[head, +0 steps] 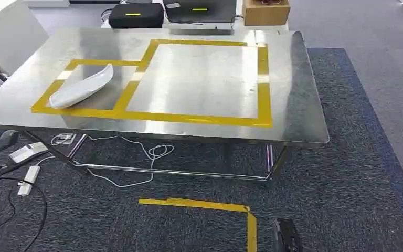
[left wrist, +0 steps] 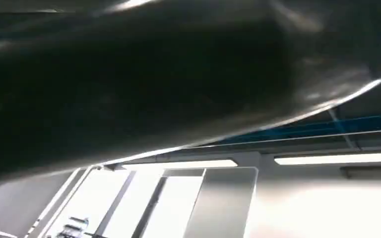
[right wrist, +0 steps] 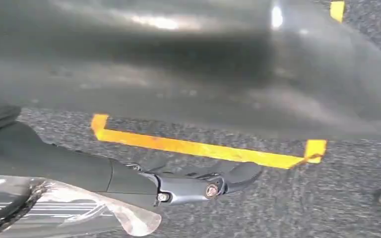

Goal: Take the parts from the cabinet and place them on the table.

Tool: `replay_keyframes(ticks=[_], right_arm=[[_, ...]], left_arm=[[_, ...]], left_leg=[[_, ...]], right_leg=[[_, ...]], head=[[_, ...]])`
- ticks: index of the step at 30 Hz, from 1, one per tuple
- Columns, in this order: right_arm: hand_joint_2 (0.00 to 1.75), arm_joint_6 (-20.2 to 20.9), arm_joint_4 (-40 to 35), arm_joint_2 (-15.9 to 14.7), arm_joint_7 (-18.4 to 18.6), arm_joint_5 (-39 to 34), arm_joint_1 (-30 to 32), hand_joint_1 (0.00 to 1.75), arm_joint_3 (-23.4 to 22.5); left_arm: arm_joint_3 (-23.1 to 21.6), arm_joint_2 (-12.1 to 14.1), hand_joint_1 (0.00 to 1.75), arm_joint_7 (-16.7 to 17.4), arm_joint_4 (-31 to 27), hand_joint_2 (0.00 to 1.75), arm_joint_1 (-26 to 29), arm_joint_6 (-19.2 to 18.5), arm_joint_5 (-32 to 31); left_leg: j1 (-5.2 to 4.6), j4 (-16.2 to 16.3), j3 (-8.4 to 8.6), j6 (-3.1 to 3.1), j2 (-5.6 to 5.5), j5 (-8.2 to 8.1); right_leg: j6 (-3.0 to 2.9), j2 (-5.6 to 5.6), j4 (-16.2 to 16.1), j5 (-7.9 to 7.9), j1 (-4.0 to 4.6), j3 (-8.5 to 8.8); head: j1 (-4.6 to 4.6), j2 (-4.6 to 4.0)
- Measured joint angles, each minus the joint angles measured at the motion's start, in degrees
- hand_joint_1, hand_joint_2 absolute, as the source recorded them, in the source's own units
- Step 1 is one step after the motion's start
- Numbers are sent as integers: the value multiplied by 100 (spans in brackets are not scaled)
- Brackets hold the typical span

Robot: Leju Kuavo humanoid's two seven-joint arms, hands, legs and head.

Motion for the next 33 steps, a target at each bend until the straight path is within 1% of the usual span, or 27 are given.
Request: replay_keyframes(ticks=[1,2,3,5,6,7,8,10,11,12,13,15,16,17,18,20,21,22,23,24,26,27,28,29,31,32,33], right_arm=[[0,-2,0,9,0,0,-1,0,0],[0,-4,0,22,0,4,0,0,0],[0,-7,0,24,-2,11,1,0,0],[0,-7,0,24,0,18,8,0,0],[0,-9,2,24,2,28,27,0,0],[0,-20,4,24,8,35,29,0,0],[0,-31,4,24,15,48,38,0,0],[0,-61,7,33,28,70,44,0,0],[0,-70,7,37,35,77,48,0,0],[0,-76,7,39,39,81,56,0,0],[0,-81,7,39,57,83,61,0,0],[0,-96,7,44,72,90,62,0,0],[0,-101,7,50,72,92,58,0,0],[0,-101,7,50,72,94,46,0,2],[0,-103,7,55,72,94,38,0,2],[0,-103,7,66,76,96,46,0,2],[0,-105,7,68,77,96,66,0,0],[0,-103,9,92,76,96,62,0,2],[0,-114,9,96,81,92,60,0,0],[0,-116,9,101,79,96,58,0,0],[0,-118,9,103,79,98,67,0,2],[0,-122,9,103,79,96,72,0,0],[0,-127,9,101,79,96,74,0,0],[0,-129,9,103,76,96,73,0,0],[0,-133,9,100,70,88,70,0,0],[0,-136,7,101,68,85,67,0,0],[0,-136,9,101,63,85,59,0,0]], left_arm=[[44,0,0,-33,-13,0,14,0,9],[74,0,0,-52,-28,0,18,2,24],[94,2,0,-52,-42,0,38,2,44],[137,4,0,-59,-41,0,103,2,57],[157,0,0,-65,-41,0,136,2,63],[177,-4,0,-80,-44,0,153,2,81],[201,-9,0,-109,-44,0,191,2,118],[295,-11,0,-196,-46,0,316,2,216],[339,-13,0,-216,-46,0,368,2,245],[374,-18,0,-258,-46,0,408,2,282],[419,-24,0,-312,-46,0,447,2,332],[514,-26,0,-378,-46,0,527,2,398],[557,-26,0,-382,-46,0,544,2,417],[598,-26,0,-398,-50,0,554,4,417],[627,-24,0,-404,-50,0,559,4,422],[653,-24,0,-422,-52,0,573,4,426],[662,-24,0,-430,-52,0,588,4,424],[686,-17,0,-430,-50,0,604,4,424],[710,-13,0,-433,-52,0,607,4,430],[739,-15,0,-448,-52,0,606,4,435],[754,-42,0,-514,-52,0,621,4,452],[771,-59,0,-571,-50,0,630,4,485],[791,-76,0,-592,-52,0,632,4,496],[802,-94,0,-625,-52,0,628,4,503],[815,-116,0,-677,-52,0,606,4,503],[817,-125,0,-684,-52,0,580,4,505],[819,-133,0,-688,-55,0,563,4,505]], left_leg=[[-1,-551,385,33,0,26],[-30,-1014,668,67,0,-137],[-33,-1139,709,100,-4,-172],[-70,-1099,626,157,-7,-100],[-51,-1142,573,213,-1,-19],[-19,-1162,530,255,33,54],[-18,-1162,456,304,32,107],[-26,-1156,290,324,36,238],[-31,-1149,189,326,37,307],[-34,-1134,90,323,36,377],[-37,-1118,-10,317,35,437],[-40,-1073,-178,292,30,534],[-41,-1037,-236,270,22,579],[-65,-1010,-301,237,20,612],[-66,-992,-324,211,27,671],[-44,-1045,-353,166,27,805],[-53,-1064,-355,129,19,866],[-33,-1035,-410,106,9,772],[-37,-868,-486,62,9,476],[-18,-478,-588,31,6,108],[20,439,-804,-33,7,-374],[36,744,-823,-57,7,-443],[51,750,-727,-74,7,-366],[69,514,-511,-88,8,-188],[96,-457,177,-93,8,125],[104,-900,429,-88,1,-20],[60,-1061,518,-42,-30,-48]], right_leg=[[17,2,14,43,5,-40],[49,8,34,82,36,-77],[84,3,27,142,31,-100],[143,-2,-9,259,7,-122],[190,5,-30,305,28,-141],[219,23,32,121,11,-190],[244,25,238,-188,10,-318],[278,26,1103,-854,4,-538],[291,26,1534,-1030,5,-624],[296,27,1783,-1009,6,-628],[291,27,1780,-824,7,-513],[251,28,1188,-407,8,-8],[219,37,624,-361,13,406],[193,48,86,-552,36,798],[193,48,-215,-644,30,950],[170,59,-191,-589,53,881],[111,52,-209,-513,52,840],[40,5,-264,-431,2,816],[-17,12,-271,-374,8,733],[-70,-3,-249,-293,8,655],[-75,-19,-224,-187,19,491],[-62,-28,-199,-134,19,396],[-52,-33,-171,-90,17,308],[-30,-33,-129,-50,12,215],[16,-31,-30,2,-4,67],[49,-29,10,22,7,9],[93,-25,37,60,21,-35]], head=[[-4,0],[-4,0],[15,0],[4,0],[9,0],[2,0],[33,0],[41,0],[39,0],[41,0],[42,0],[39,0],[39,0],[46,0],[24,0],[37,0],[37,0],[59,0],[30,0],[20,0],[20,0],[24,0],[17,0],[22,0],[17,0],[15,0],[29,0]])
